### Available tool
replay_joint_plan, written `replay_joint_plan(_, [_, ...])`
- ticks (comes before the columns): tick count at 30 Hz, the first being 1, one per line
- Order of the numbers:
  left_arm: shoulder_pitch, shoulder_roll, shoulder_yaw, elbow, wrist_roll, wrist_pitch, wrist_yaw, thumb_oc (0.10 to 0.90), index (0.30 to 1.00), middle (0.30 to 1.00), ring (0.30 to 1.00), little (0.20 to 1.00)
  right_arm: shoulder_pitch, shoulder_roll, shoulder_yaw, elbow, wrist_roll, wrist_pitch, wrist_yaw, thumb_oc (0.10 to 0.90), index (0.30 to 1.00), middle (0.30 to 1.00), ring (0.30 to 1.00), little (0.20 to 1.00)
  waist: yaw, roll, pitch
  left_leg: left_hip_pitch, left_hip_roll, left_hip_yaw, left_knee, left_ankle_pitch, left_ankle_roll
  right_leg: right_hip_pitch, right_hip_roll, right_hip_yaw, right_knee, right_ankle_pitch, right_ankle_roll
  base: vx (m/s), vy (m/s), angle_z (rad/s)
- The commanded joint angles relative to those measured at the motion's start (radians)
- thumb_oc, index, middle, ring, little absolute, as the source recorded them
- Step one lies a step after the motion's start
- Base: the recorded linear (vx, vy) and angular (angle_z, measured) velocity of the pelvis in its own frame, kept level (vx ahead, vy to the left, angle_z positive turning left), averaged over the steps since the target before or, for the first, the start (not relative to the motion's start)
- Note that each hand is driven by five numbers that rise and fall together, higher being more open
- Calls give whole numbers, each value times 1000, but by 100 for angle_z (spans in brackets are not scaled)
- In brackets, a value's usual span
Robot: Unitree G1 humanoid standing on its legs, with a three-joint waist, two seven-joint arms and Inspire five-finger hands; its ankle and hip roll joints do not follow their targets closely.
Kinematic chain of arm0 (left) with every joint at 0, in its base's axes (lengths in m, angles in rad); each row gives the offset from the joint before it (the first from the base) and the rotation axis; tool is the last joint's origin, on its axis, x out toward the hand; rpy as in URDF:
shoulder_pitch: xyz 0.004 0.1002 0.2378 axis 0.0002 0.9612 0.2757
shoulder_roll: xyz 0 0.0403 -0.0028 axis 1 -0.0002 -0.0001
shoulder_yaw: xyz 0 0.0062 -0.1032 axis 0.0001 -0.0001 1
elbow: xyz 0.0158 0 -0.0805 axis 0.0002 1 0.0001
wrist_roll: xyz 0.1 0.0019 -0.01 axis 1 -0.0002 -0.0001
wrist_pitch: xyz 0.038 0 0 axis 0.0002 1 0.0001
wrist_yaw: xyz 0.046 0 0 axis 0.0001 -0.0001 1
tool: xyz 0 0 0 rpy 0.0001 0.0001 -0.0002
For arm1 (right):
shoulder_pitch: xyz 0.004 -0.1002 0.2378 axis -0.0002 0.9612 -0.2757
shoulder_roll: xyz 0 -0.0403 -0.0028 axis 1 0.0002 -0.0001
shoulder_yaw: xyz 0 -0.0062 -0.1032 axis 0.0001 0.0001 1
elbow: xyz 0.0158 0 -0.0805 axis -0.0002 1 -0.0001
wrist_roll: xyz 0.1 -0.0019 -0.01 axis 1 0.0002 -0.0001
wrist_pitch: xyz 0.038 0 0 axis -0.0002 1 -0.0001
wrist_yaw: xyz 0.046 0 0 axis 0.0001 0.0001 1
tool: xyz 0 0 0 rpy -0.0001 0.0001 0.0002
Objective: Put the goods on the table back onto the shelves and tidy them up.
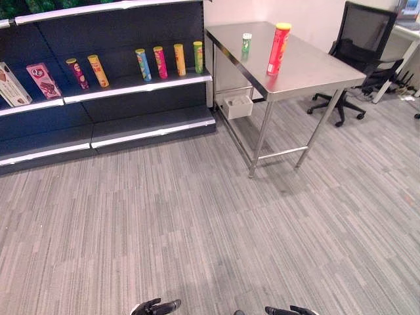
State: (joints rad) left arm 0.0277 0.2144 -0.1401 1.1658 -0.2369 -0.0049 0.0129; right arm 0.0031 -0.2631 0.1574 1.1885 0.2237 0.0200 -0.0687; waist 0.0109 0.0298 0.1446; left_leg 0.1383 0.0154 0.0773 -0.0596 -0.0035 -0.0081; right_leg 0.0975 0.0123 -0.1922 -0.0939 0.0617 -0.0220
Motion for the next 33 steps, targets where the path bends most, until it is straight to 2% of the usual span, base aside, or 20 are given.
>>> replay_joint_plan(1, [-57,30,5,-26,-65,-45,-2,800,900,900,900,900,-34,-44,6,-66,38,-37,-15,800,900,900,900,900,-5,-41,12,23,47,-52,-28,-42,-64,47,-88,0,7,-80,143,0,0,0])
replay_joint_plan(19, [-65,32,1,-2,-45,-40,2,800,900,900,900,900,-29,-49,31,-56,6,-30,-11,800,900,900,900,900,-7,-36,16,16,54,-60,-28,-37,-70,40,-79,0,7,-85,135,9,-22,1])
replay_joint_plan(25, [-75,39,-2,-5,-53,-37,0,800,900,900,900,900,-39,-59,38,-67,10,-32,-6,800,900,900,900,900,-5,-35,37,10,70,-67,-18,-26,-73,39,-65,7,7,-93,122,5,-50,0])
replay_joint_plan(30, [-84,44,3,-15,-79,-37,2,800,900,900,900,900,-49,-66,53,-81,17,-36,-4,800,900,900,900,900,10,-55,86,-110,58,-93,199,-58,-83,33,-55,10,7,-98,92,-19,-116,6])
replay_joint_plan(32, [-87,48,-1,-30,-94,-36,7,800,900,900,900,900,-50,-67,56,-87,26,-40,-9,800,900,900,900,900,17,-65,126,-229,61,-125,400,26,-83,41,-42,16,17,-111,66,-15,-146,6])
replay_joint_plan(33, [-88,48,-1,-30,-94,-36,7,800,900,900,900,900,-50,-67,56,-87,26,-40,-9,800,900,900,900,900,15,-64,124,-235,62,-128,406,24,-83,39,-41,13,18,-111,65,-28,-81,26])
